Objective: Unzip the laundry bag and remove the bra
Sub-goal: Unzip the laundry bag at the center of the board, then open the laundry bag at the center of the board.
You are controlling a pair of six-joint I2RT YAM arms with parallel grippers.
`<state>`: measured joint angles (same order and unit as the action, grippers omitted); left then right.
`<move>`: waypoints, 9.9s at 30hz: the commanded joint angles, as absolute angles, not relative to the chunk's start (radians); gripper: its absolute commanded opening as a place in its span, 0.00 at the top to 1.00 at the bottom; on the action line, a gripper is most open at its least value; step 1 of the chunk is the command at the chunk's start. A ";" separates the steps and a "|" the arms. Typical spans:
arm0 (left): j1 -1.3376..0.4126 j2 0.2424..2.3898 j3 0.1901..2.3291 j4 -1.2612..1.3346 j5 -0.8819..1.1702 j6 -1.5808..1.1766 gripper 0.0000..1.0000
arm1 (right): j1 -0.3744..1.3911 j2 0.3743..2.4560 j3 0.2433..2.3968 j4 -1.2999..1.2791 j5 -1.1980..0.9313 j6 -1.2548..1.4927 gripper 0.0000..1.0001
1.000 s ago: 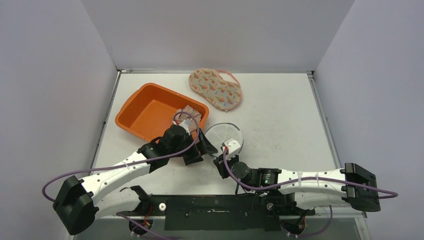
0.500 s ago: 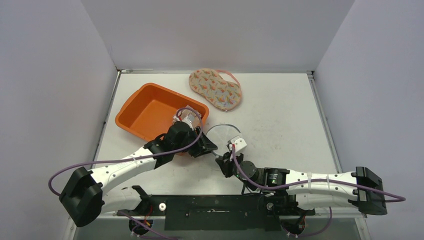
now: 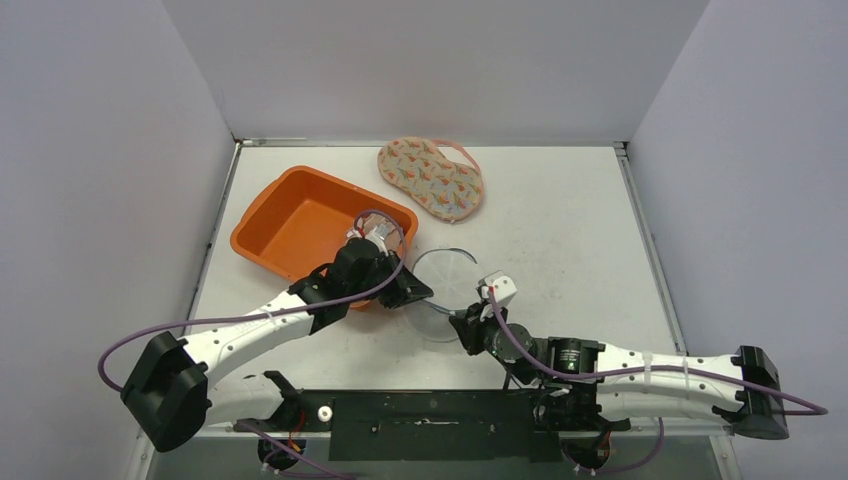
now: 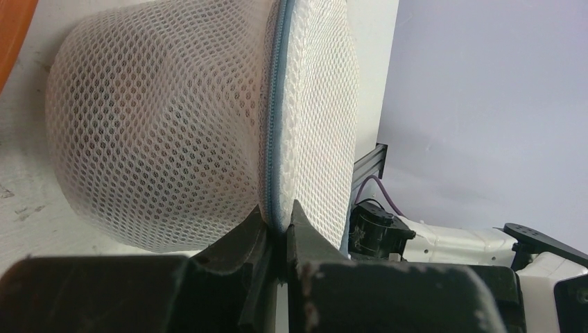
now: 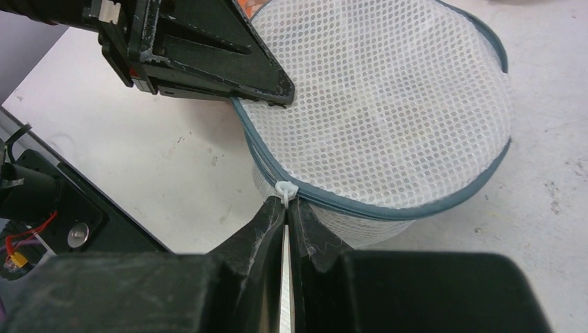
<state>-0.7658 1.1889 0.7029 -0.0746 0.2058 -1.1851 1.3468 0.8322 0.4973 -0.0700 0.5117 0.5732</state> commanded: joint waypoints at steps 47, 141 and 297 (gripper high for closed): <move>-0.643 1.012 0.713 -0.243 0.292 -1.038 0.04 | 1.273 1.017 0.537 0.117 0.425 0.478 0.95; -0.800 1.237 0.707 0.064 0.215 -1.257 0.50 | 1.293 0.904 0.580 -0.065 0.423 0.487 0.95; -0.664 0.922 0.582 -0.016 0.111 -0.968 0.06 | 1.296 1.136 1.043 -0.585 0.817 0.572 0.21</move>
<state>-0.6529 0.8085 0.5053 -0.1326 0.0475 -0.9482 1.2942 1.1732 1.1141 -0.6270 0.6376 0.5022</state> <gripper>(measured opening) 0.989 0.797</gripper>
